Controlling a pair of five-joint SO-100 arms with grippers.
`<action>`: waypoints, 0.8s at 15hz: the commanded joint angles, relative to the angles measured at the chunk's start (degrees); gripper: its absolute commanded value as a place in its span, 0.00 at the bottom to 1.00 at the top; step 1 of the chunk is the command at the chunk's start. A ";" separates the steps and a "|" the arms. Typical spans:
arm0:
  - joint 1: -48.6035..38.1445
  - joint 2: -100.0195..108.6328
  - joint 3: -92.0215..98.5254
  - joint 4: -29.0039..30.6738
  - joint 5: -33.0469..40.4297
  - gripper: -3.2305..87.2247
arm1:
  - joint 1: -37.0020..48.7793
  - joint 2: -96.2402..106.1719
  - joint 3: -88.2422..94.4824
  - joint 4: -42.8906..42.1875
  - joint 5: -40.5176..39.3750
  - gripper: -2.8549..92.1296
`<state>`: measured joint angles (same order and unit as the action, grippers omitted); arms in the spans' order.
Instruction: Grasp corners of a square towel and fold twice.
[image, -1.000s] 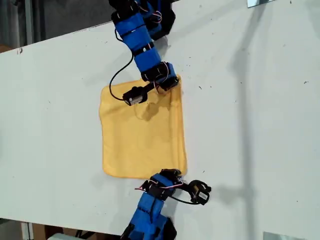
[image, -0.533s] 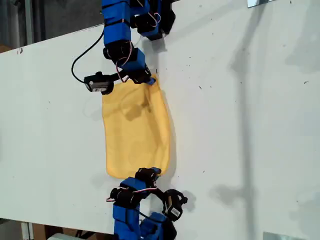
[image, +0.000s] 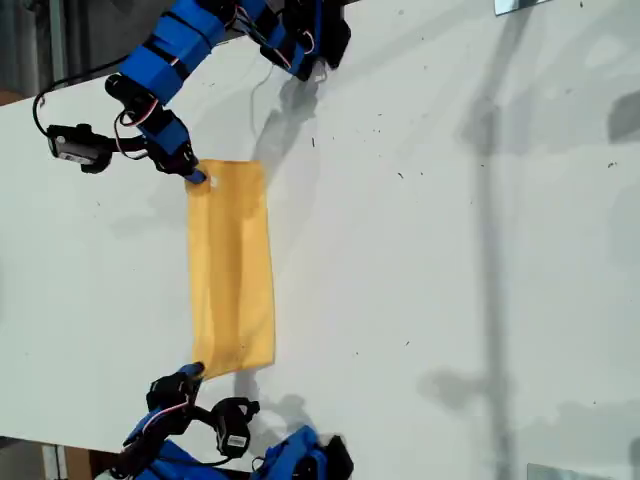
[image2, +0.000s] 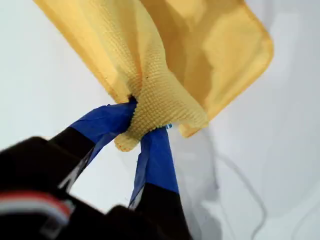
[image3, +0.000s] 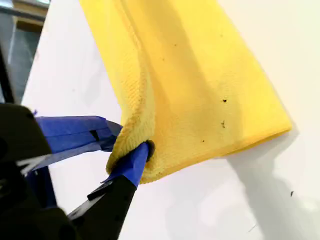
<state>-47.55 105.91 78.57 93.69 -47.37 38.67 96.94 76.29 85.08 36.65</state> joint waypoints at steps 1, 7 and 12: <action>-9.49 -4.31 -4.13 -6.24 5.01 0.03 | 6.15 -3.69 -2.81 -8.96 -3.25 0.03; -22.41 -42.45 -33.13 -13.45 9.49 0.03 | 16.17 -25.84 -15.38 -24.35 -7.56 0.03; -21.09 -48.25 -30.41 -16.61 8.44 0.03 | 18.19 -43.24 -21.27 -25.66 -8.35 0.03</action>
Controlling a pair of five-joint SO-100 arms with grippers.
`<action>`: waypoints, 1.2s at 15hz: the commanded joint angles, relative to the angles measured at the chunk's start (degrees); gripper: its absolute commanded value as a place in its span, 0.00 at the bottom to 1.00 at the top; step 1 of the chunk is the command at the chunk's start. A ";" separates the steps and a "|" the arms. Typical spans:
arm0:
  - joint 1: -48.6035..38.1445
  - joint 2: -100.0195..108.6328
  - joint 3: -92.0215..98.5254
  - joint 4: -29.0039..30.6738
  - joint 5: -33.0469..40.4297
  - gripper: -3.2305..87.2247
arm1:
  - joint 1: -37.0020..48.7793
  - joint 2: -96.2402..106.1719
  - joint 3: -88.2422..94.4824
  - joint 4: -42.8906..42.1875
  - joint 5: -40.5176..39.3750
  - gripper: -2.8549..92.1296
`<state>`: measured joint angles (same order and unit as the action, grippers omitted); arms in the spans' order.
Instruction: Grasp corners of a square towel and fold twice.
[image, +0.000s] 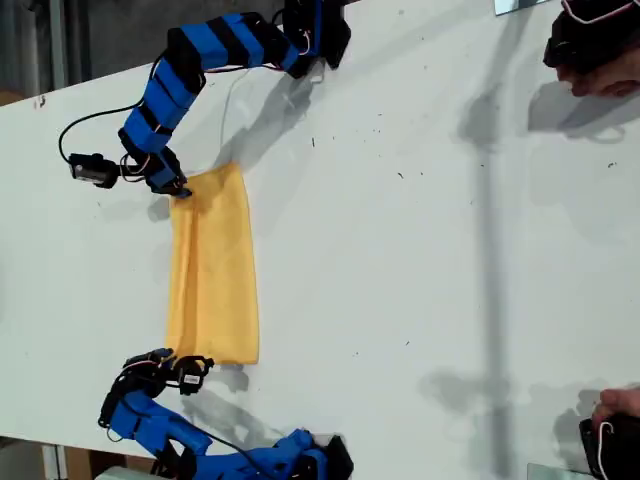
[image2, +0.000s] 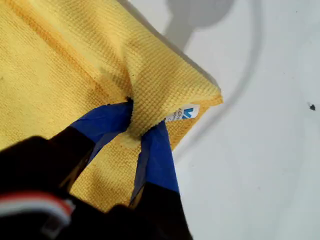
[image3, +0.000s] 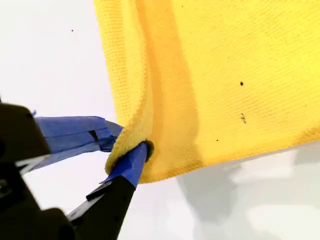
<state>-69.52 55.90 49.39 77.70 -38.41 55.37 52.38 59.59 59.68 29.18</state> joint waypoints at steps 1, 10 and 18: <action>1.93 3.78 -1.49 0.53 -0.79 0.03 | 1.32 3.25 -4.22 0.79 -1.14 0.03; 16.52 36.21 28.39 2.72 -6.15 0.03 | -8.00 41.57 31.64 0.44 -0.70 0.03; 22.41 41.84 48.16 -5.10 -11.51 0.03 | -12.22 40.61 42.89 0.09 6.50 0.03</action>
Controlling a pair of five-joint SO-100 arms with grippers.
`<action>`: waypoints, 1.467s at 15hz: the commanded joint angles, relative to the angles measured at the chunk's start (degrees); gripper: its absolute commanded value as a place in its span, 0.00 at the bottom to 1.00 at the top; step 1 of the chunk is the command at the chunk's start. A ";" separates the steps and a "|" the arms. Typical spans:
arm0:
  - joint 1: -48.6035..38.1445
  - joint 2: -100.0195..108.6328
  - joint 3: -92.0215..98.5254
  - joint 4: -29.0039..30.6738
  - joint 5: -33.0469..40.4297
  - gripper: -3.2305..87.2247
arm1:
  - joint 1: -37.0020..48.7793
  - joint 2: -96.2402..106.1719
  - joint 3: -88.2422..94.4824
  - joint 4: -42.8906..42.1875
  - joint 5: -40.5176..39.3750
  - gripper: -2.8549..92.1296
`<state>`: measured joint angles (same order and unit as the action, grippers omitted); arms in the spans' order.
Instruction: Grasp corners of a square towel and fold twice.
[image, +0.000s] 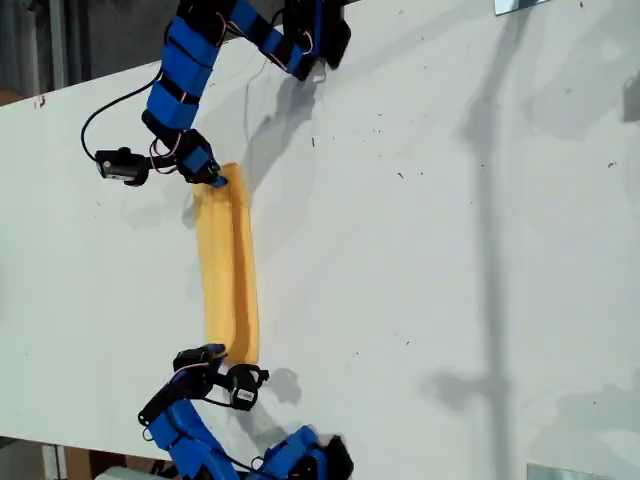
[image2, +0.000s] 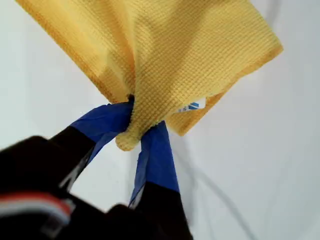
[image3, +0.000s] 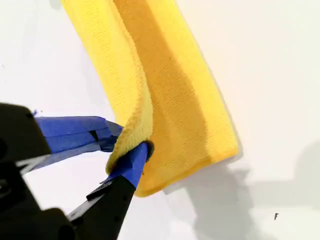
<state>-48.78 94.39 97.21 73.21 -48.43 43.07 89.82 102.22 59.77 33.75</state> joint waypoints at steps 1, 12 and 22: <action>2.46 3.78 2.02 -1.32 -2.20 0.03 | 0.09 2.37 1.05 -0.09 2.81 0.03; 4.75 12.30 -12.30 18.37 -0.70 0.27 | 6.33 2.46 -14.94 20.30 -2.02 0.35; 3.52 39.81 18.63 10.46 -5.80 0.24 | 17.31 -38.67 -30.94 19.69 -1.23 0.03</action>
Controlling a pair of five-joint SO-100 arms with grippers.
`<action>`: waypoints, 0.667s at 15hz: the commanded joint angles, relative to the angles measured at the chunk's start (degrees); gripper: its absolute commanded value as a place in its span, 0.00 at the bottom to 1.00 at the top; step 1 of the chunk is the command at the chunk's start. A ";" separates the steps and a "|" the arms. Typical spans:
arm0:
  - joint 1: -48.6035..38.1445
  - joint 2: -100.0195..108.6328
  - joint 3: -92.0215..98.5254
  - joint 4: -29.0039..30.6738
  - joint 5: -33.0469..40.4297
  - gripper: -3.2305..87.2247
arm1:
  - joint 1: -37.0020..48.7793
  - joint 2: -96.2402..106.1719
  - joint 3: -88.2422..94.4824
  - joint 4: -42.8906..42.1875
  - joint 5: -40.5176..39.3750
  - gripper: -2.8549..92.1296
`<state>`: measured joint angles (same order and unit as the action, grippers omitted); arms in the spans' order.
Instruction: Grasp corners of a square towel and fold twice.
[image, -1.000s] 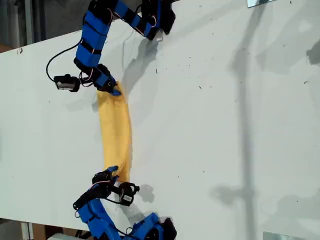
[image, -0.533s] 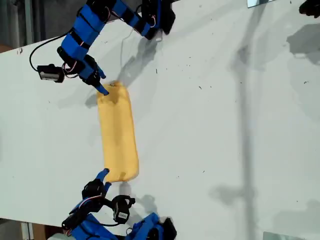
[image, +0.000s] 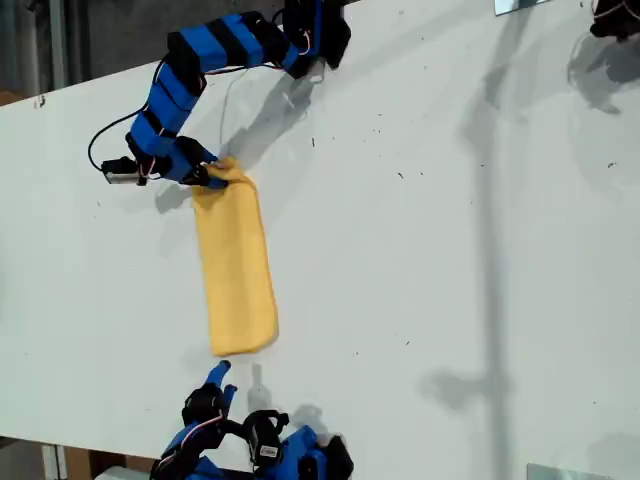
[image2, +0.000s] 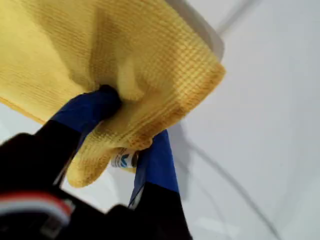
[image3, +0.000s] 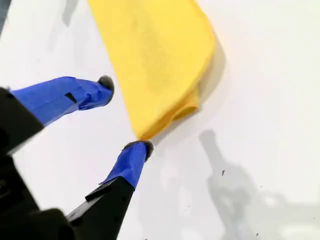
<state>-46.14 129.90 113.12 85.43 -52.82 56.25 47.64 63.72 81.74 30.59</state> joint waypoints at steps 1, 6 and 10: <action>2.20 6.59 7.03 -4.13 -2.81 0.24 | 5.80 9.49 15.56 -6.24 4.31 0.03; 8.53 7.91 28.21 -21.36 -11.60 0.23 | 2.81 41.75 25.22 -1.14 14.06 0.03; 8.96 6.06 35.60 -27.51 -13.01 0.23 | 9.05 48.16 10.72 9.84 16.70 0.03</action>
<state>-37.71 136.05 148.27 59.41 -65.13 61.17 90.97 78.57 90.35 46.85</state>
